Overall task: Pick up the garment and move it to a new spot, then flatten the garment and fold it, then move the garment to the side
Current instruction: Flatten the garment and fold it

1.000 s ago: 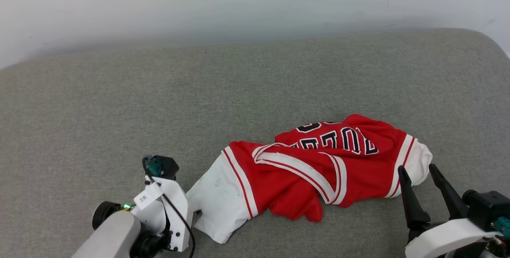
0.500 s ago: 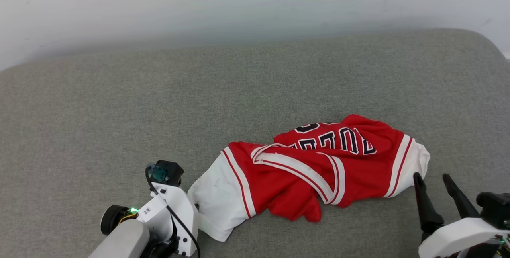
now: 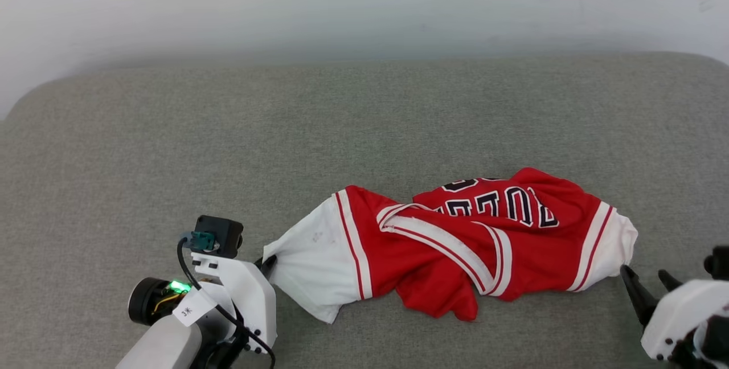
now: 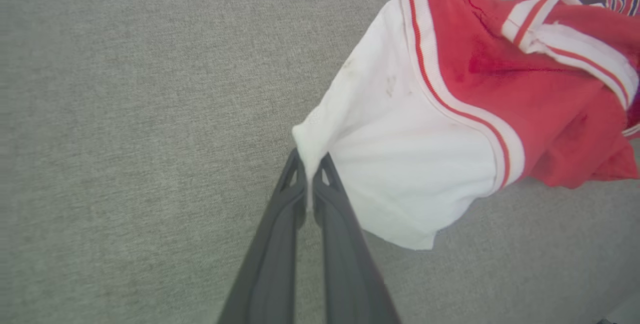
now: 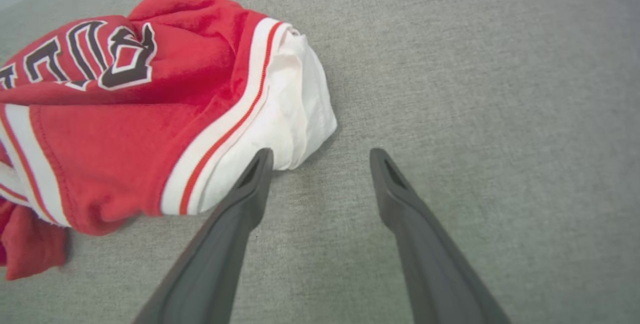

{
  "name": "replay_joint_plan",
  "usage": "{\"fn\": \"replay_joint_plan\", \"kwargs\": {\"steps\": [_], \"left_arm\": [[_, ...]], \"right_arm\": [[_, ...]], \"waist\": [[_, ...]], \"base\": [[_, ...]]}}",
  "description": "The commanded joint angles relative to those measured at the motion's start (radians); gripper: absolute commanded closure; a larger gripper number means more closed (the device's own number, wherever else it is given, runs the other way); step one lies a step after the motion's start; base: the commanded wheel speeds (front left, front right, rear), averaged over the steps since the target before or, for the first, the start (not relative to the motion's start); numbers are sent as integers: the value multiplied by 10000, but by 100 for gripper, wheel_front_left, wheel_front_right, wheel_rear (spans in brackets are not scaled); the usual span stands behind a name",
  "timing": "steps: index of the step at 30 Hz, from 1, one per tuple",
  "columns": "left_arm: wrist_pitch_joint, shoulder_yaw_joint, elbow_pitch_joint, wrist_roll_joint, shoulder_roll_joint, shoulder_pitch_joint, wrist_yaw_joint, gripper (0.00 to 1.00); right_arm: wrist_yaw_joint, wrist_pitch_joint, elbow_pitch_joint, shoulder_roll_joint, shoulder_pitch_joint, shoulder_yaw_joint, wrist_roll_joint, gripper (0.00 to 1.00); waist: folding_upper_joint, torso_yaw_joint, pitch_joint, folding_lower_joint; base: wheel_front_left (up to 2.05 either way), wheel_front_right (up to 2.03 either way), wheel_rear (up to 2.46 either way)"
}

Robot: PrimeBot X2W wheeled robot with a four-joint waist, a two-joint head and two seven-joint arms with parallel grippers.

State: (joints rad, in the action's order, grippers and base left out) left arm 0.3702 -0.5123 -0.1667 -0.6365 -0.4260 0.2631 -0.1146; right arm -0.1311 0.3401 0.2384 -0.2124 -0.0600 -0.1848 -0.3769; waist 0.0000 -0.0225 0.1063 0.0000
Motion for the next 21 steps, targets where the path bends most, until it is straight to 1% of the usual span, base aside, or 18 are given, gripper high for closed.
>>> {"fn": "replay_joint_plan", "kwargs": {"steps": [1,6,11,13,18,19,20,21], "left_arm": [[-70,12,201,83,-28,-2,-53,100],[-157,4,800,198,-80,110,-160,100],[-231,-22,1121,248,-65,241,-184,100],[-265,-17,1180,249,-43,264,-185,100],[-396,26,1195,196,-2,234,-223,100],[-420,33,1190,198,-5,232,-231,100],[-438,35,1175,178,8,223,-227,100],[-462,42,1164,164,16,208,-224,100]], "right_arm": [[7,291,121,-223,-356,222,-125,0],[7,1595,736,-828,-1145,832,-220,0],[7,2076,1358,-1151,-1729,1268,-199,0],[7,2277,1673,-1171,-1878,1464,-263,0],[5,3237,2645,-1125,-1801,2006,-482,0],[5,3374,2760,-1096,-1794,2081,-540,9],[4,3518,2853,-1082,-1799,2153,-627,51],[4,3608,2902,-1061,-1818,2211,-733,81]], "waist": [[0,88,76,0],[0,272,271,0],[0,467,571,0],[0,542,685,0],[0,689,835,0],[0,704,847,0],[0,717,844,0],[0,721,842,0]], "base": [[0,0,0],[0,0,0],[0,0,0],[0,0,0],[0,0,0],[0,0,0],[0,0,0],[0,0,0]]}}
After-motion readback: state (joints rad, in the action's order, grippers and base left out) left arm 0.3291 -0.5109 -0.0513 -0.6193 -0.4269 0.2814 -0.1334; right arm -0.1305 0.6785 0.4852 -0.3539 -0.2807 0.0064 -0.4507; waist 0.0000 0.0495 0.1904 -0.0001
